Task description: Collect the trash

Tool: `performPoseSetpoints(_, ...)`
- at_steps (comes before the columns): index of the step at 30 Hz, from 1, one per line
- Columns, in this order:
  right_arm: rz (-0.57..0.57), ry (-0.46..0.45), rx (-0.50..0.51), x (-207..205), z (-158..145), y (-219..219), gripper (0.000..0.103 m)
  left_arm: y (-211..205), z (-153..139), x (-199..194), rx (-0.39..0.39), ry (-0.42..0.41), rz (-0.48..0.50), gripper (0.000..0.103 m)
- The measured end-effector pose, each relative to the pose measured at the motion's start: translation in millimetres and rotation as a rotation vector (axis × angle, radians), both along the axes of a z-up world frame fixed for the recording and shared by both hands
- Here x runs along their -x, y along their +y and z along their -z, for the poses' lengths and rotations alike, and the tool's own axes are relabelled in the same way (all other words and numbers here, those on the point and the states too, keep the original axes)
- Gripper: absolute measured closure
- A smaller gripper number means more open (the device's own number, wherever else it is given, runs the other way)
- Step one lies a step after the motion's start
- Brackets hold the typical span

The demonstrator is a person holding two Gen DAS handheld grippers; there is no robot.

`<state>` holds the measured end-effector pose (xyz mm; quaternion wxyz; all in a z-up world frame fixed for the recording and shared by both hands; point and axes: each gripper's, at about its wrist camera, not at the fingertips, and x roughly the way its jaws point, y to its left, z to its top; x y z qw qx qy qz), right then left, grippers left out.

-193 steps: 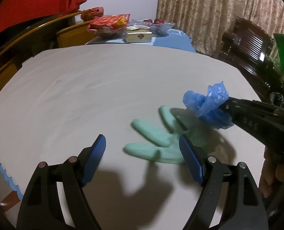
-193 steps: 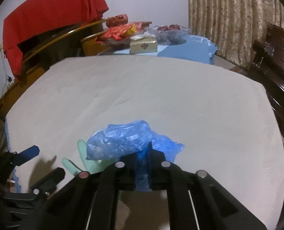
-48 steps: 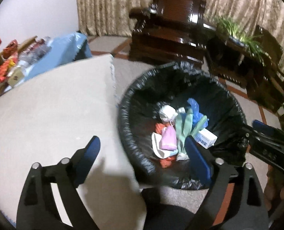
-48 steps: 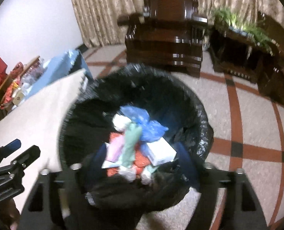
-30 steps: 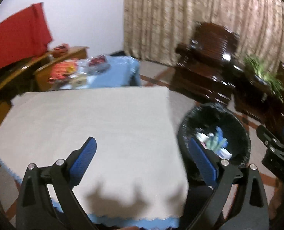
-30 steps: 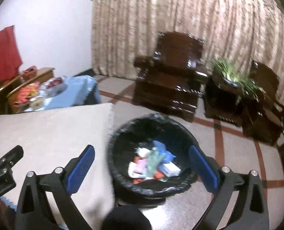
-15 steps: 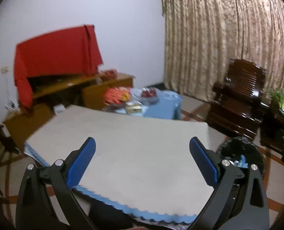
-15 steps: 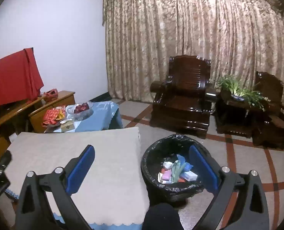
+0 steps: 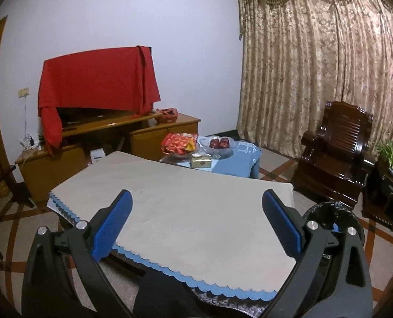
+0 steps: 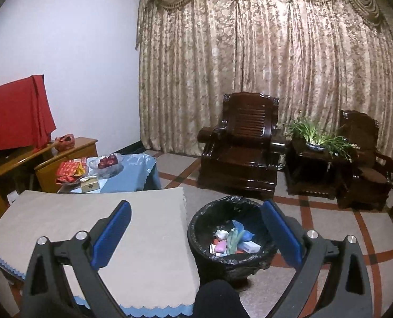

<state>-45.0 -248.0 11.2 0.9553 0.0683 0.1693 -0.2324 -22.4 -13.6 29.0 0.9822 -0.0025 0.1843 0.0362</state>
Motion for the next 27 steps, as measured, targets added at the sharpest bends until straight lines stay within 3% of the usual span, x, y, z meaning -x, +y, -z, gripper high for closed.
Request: performPoseSetpoints(27, 0.050, -0.045, 0.004, 16, -6, -4, 0.006, -3, -1, 11, -0.004, -0.017, -0.019, 0.007)
